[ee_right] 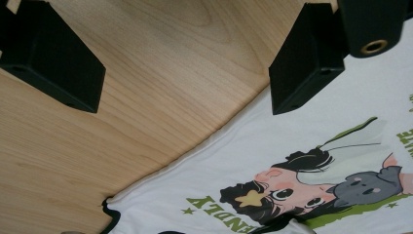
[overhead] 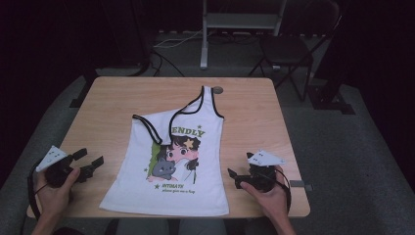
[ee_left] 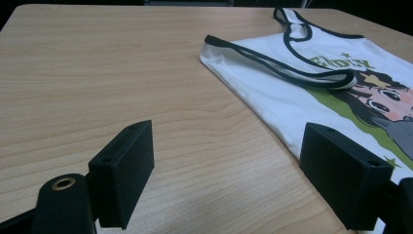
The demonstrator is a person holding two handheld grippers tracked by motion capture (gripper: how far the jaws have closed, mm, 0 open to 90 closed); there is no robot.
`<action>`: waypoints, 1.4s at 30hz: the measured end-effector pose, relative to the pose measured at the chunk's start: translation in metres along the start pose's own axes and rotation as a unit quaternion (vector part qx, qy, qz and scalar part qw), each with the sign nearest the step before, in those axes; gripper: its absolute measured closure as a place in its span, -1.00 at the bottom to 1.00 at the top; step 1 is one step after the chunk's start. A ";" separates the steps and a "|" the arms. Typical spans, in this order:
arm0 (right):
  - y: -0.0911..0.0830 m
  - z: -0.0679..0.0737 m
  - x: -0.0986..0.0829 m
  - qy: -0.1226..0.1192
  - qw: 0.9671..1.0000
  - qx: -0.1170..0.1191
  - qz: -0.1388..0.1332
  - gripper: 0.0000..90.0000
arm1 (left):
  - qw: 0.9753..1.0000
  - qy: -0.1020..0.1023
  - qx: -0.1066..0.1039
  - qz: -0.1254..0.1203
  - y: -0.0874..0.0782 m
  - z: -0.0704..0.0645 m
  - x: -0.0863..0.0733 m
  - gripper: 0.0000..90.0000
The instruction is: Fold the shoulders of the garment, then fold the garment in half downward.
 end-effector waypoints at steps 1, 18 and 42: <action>0.000 0.000 0.000 0.000 1.000 0.000 0.000 -0.72 | 1.000 0.000 0.000 0.000 0.000 0.000 0.000 -0.55; 0.004 -0.017 0.017 0.006 1.000 -0.009 -0.011 -0.72 | 1.000 0.003 0.000 0.000 -0.001 -0.001 0.000 -0.55; 0.084 -0.104 0.137 -0.031 0.999 -0.030 0.018 -0.71 | 1.000 0.003 -0.001 0.004 -0.001 0.000 -0.001 -0.55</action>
Point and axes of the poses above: each handheld gripper's, and its own axes: y roughly forward along the jaws, x roughly out of its top, z roughly to its left, the point moved 10 cm from there along y, roughly forward along the jaws, and after that the axes turned 2 degrees about -z, right-handed, at the moved point
